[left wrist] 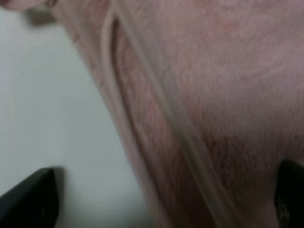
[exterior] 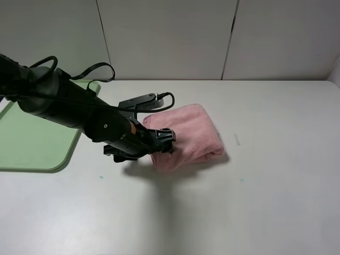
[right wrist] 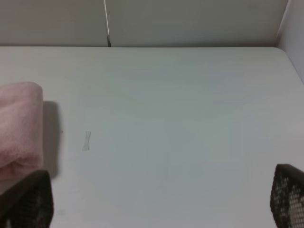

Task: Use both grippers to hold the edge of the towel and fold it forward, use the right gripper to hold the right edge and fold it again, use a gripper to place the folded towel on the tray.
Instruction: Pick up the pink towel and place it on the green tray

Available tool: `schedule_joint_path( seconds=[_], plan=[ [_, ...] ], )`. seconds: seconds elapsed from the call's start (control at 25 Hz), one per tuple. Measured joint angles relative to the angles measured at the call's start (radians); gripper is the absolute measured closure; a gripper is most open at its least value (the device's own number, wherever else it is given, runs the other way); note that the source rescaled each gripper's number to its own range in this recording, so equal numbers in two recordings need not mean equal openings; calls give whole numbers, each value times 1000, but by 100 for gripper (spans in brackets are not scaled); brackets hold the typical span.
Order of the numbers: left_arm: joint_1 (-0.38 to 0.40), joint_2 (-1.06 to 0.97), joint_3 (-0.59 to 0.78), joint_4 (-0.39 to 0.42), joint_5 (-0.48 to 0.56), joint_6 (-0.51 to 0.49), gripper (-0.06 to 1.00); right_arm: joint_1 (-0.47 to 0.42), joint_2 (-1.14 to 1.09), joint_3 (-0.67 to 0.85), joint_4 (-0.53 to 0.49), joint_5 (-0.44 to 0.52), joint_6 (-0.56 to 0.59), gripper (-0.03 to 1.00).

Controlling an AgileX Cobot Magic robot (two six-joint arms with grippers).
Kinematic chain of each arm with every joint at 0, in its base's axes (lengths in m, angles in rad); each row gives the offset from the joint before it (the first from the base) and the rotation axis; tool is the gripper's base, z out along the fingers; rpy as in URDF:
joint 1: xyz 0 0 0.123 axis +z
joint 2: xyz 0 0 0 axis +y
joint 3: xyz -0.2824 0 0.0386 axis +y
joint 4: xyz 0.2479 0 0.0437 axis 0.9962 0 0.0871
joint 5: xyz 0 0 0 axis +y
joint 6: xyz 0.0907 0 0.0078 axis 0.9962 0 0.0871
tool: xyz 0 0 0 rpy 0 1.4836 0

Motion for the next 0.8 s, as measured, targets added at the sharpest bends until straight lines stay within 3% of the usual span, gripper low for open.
schedule_joint_path(
  seconds=[0.4, 0.8],
  plan=[
    [0, 47, -6, 1, -140, 41, 5, 0, 0, 0, 0, 0, 0, -3],
    [0, 53, -6, 2, -154, 53, 7, 0, 0, 0, 0, 0, 0, -3]
  ],
)
